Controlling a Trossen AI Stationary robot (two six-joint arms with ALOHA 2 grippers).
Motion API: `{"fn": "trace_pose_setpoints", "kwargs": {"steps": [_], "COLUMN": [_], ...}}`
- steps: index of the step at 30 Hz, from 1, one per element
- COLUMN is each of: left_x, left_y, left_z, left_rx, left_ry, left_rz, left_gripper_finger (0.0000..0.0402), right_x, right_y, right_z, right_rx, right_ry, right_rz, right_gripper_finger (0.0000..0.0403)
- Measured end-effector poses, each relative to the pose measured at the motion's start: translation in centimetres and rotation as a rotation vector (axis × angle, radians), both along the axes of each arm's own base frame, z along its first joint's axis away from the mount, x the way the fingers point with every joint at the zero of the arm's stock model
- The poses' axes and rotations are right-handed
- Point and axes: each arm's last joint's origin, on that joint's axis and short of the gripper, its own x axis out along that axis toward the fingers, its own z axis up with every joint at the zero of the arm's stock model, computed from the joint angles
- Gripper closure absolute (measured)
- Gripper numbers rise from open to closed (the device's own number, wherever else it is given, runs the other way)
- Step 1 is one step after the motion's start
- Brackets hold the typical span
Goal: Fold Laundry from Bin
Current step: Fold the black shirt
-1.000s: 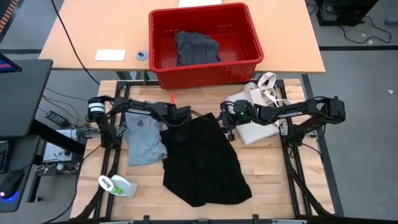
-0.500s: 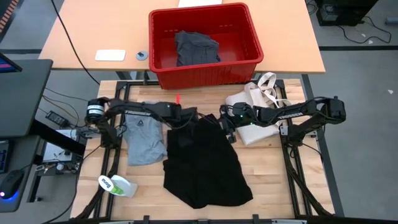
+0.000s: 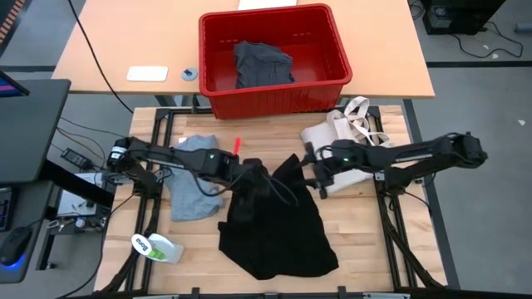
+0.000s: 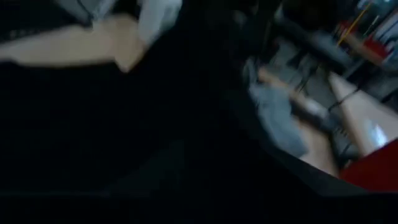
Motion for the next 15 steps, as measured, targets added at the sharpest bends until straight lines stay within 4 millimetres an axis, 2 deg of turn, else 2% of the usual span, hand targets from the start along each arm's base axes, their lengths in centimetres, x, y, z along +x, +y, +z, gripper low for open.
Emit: {"fn": "trace_pose_setpoints", "kwargs": {"steps": [4,7,11,15], "left_x": [-0.2,-0.1,0.3,0.5], "left_y": [-1.1,-1.7,-2.3,-3.1], "left_z": [0.3,0.3,0.5,0.8], "left_rx": [0.011,0.029,0.057,0.085], "left_ry": [-0.012,-0.031,-0.088,-0.141], "left_rz": [-0.014,-0.040,-0.106,-0.173], "left_gripper_finger": [0.0385,0.0385,0.0385,0.0385], "right_x": [-1.1,-1.0,0.4,1.9], "right_y": [1.6,2.2,2.1,1.8], "right_z": [2.1,2.5,2.4,3.0], "right_rx": [-0.016,0.039,0.120,0.113], "right_ry": [-0.107,-0.121,-0.018,0.089], "right_rz": [0.000,-0.016,-0.011,-0.036], "right_gripper_finger": [0.0150,0.0113,0.0073,0.0054]}}
